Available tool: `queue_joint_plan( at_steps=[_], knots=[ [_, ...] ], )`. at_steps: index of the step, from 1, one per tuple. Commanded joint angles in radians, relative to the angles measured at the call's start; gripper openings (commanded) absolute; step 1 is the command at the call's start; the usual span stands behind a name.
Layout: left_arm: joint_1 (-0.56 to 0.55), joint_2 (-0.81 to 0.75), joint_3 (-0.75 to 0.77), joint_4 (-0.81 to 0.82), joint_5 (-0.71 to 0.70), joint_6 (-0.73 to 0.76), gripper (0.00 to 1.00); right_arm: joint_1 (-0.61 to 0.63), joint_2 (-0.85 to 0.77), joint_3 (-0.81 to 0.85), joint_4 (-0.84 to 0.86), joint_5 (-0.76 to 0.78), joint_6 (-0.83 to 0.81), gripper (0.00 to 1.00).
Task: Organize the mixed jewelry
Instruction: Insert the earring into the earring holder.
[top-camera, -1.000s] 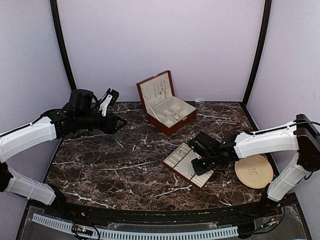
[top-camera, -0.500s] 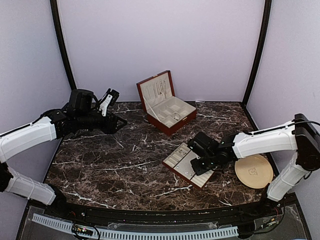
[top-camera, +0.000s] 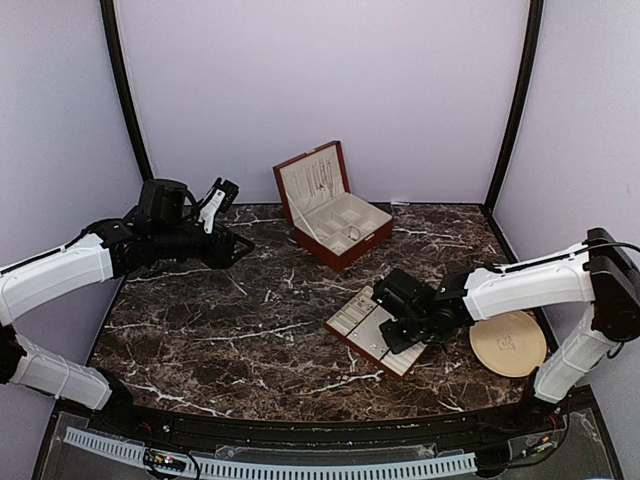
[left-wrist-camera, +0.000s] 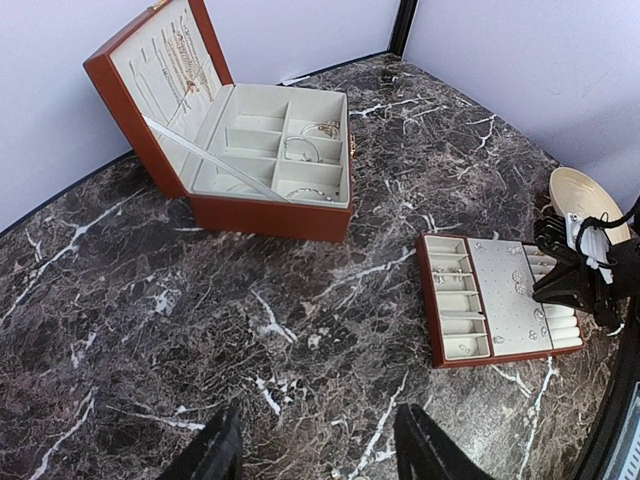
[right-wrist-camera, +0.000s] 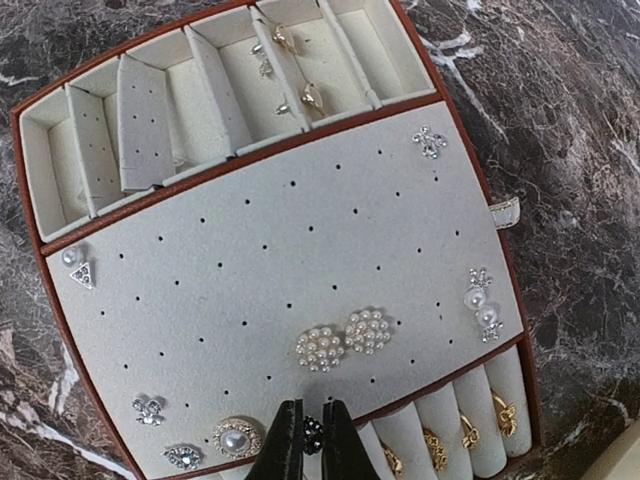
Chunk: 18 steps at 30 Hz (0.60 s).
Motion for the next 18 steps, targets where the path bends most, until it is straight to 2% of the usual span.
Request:
queue_joint_plan(
  at_steps=[1, 11, 18],
  knots=[
    [0.007, -0.022, -0.016, 0.016, 0.01, 0.008, 0.54, 0.041, 0.012, 0.028, -0.013, 0.054, -0.015, 0.08],
    [0.008, -0.024, -0.016, 0.015, 0.012, 0.008, 0.54, 0.126, 0.066, 0.057, -0.058, 0.158, -0.005, 0.07],
    [0.008, -0.033, -0.018, 0.016, 0.012, 0.008, 0.54, 0.164, 0.099, 0.065, -0.069, 0.177, 0.02, 0.08]
  ],
)
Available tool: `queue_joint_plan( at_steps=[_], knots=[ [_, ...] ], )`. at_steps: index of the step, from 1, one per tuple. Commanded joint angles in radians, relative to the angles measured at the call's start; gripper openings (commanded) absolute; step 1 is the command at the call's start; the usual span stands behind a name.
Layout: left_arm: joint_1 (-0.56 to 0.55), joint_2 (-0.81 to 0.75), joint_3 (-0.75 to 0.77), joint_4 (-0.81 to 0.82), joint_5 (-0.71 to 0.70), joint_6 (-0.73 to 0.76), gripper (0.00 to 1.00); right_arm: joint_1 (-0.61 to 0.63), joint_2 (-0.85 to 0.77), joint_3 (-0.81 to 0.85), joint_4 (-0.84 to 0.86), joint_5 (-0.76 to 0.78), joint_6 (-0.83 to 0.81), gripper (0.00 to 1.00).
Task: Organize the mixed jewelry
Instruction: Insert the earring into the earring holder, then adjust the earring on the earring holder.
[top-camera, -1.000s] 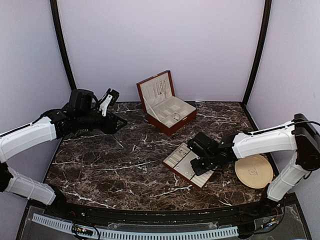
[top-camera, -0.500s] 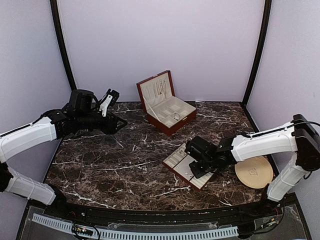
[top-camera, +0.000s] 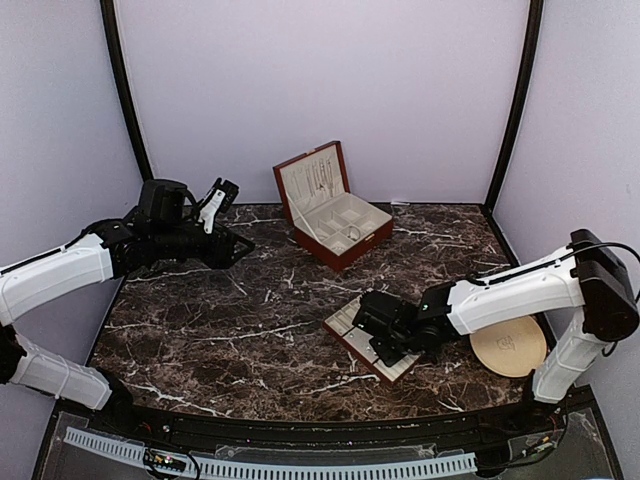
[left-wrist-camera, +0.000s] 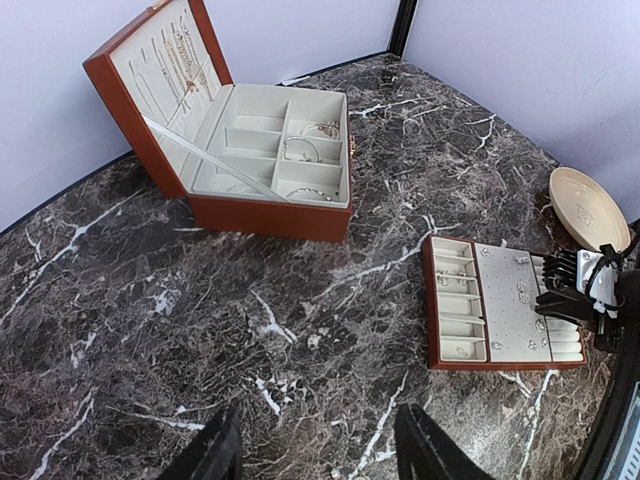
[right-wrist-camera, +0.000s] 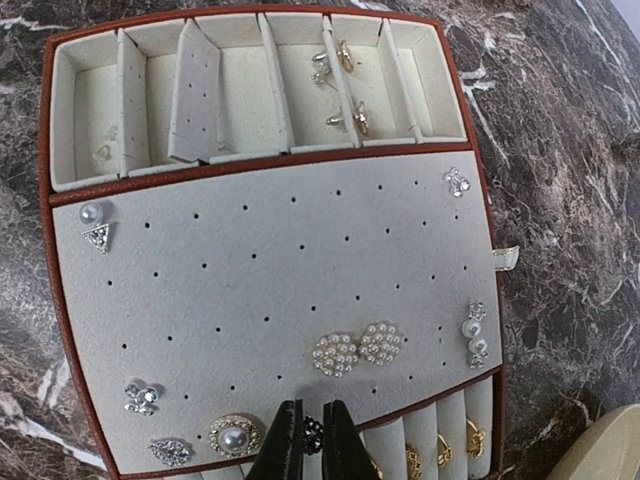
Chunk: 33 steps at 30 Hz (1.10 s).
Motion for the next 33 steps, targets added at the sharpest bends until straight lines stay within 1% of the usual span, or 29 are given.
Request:
queue_joint_plan(
  at_steps=[1, 5, 14, 16, 19, 24, 26, 30, 33],
  knots=[
    [0.007, -0.034, -0.018, 0.014, 0.012, 0.008, 0.54, 0.033, 0.033, 0.02, -0.021, 0.009, 0.025, 0.09],
    [0.007, -0.04, -0.02, 0.014, 0.013, 0.008, 0.54, 0.043, 0.041, 0.032, -0.031, 0.007, 0.035, 0.12],
    [0.008, -0.048, -0.024, 0.016, 0.01, 0.008, 0.54, 0.044, -0.059, 0.036, -0.063, 0.0, 0.042, 0.32],
    [0.007, -0.048, -0.024, 0.016, 0.01, 0.008, 0.54, 0.044, -0.078, 0.039, -0.074, 0.001, 0.04, 0.35],
    [0.007, -0.047, -0.026, 0.018, 0.011, -0.019, 0.54, 0.041, -0.098, 0.045, -0.084, 0.001, 0.038, 0.37],
    [0.008, -0.045, -0.026, 0.018, 0.011, -0.019, 0.54, 0.028, -0.129, 0.044, -0.051, -0.043, 0.031, 0.37],
    [0.008, -0.044, -0.026, 0.018, 0.009, -0.019, 0.54, 0.007, -0.14, 0.029, -0.02, -0.078, 0.029, 0.35],
    [0.007, -0.044, -0.029, 0.019, 0.009, -0.021, 0.54, -0.042, -0.16, -0.007, 0.037, -0.168, 0.041, 0.26],
    [0.007, -0.042, -0.03, 0.018, 0.011, -0.022, 0.54, -0.082, -0.184, -0.038, 0.083, -0.229, 0.058, 0.25]
  ],
)
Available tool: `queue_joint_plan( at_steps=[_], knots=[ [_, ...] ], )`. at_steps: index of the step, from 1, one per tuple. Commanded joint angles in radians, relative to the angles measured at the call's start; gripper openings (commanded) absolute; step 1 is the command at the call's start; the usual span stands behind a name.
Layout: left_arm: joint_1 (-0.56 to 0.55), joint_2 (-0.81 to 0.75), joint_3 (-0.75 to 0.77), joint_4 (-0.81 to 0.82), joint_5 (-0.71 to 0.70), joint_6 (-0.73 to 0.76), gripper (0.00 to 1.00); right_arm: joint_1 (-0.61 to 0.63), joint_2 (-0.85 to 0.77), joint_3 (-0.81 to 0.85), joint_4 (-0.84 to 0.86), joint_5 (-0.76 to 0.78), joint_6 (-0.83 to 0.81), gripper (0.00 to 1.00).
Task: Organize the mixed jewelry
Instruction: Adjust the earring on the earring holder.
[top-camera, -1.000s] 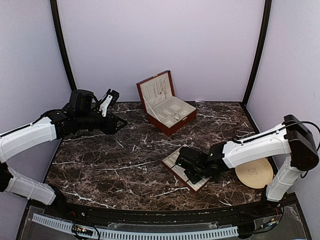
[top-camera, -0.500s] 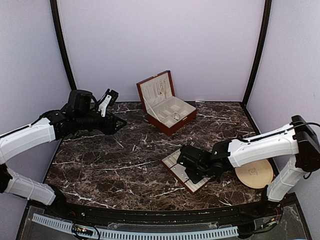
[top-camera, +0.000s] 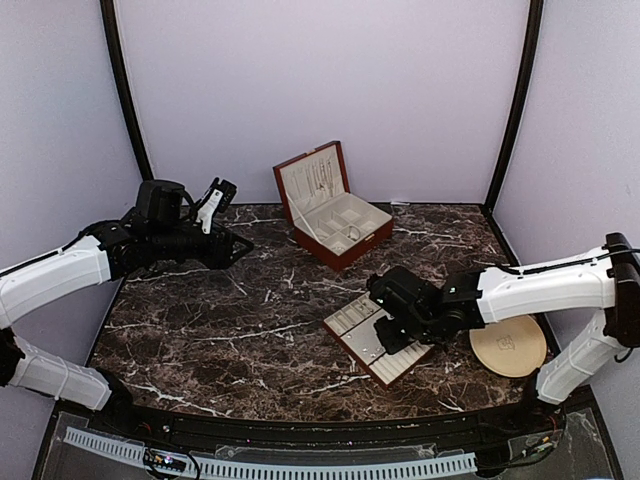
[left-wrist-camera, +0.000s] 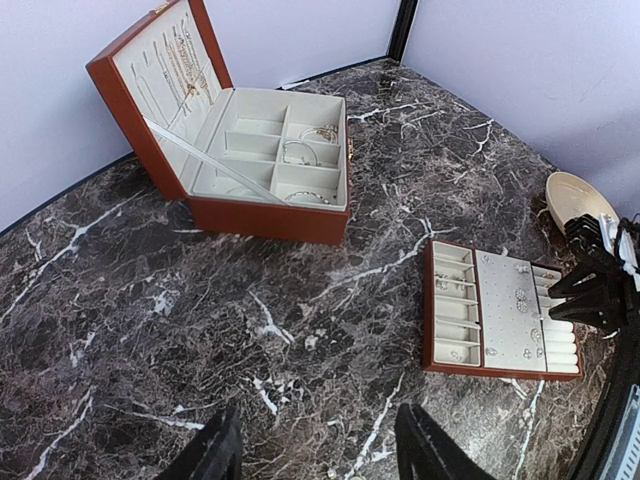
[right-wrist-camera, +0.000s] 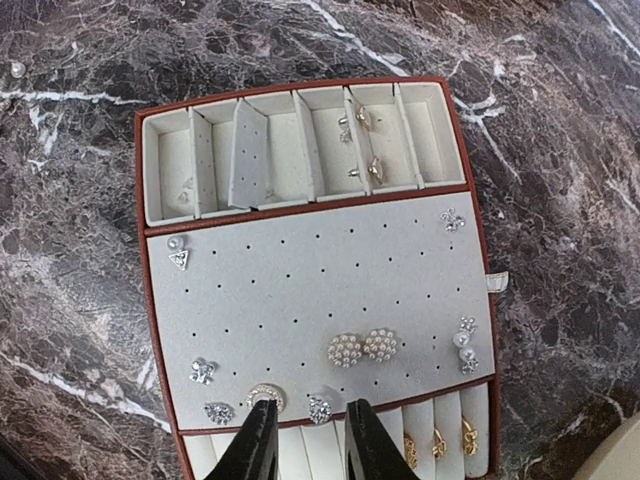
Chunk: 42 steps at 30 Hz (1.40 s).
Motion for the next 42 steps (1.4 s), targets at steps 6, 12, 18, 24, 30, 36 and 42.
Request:
queue_joint_plan(
  at_steps=[6, 12, 18, 24, 30, 36, 42],
  knots=[
    [0.008, -0.029, -0.02, 0.016, 0.004, -0.012, 0.54, -0.124, -0.119, -0.12, 0.178, -0.235, 0.057, 0.25],
    [0.008, -0.027, -0.022, 0.017, -0.001, -0.013, 0.54, -0.184, -0.18, -0.21, 0.269, -0.338, 0.084, 0.22],
    [0.007, -0.024, -0.022, 0.016, -0.002, -0.012, 0.54, -0.232, -0.209, -0.275, 0.342, -0.418, 0.097, 0.19],
    [0.007, -0.024, -0.022, 0.015, -0.001, -0.012, 0.54, -0.24, -0.193, -0.302, 0.377, -0.445, 0.105, 0.16],
    [0.007, -0.025, -0.022, 0.015, -0.002, -0.013, 0.54, -0.24, -0.173, -0.308, 0.398, -0.455, 0.112, 0.14],
    [0.008, -0.026, -0.024, 0.012, -0.003, -0.013, 0.54, -0.24, -0.166, -0.316, 0.412, -0.457, 0.12, 0.13],
    [0.007, -0.024, -0.022, 0.012, -0.002, -0.013, 0.54, -0.24, -0.143, -0.319, 0.419, -0.456, 0.12, 0.11]
  ],
)
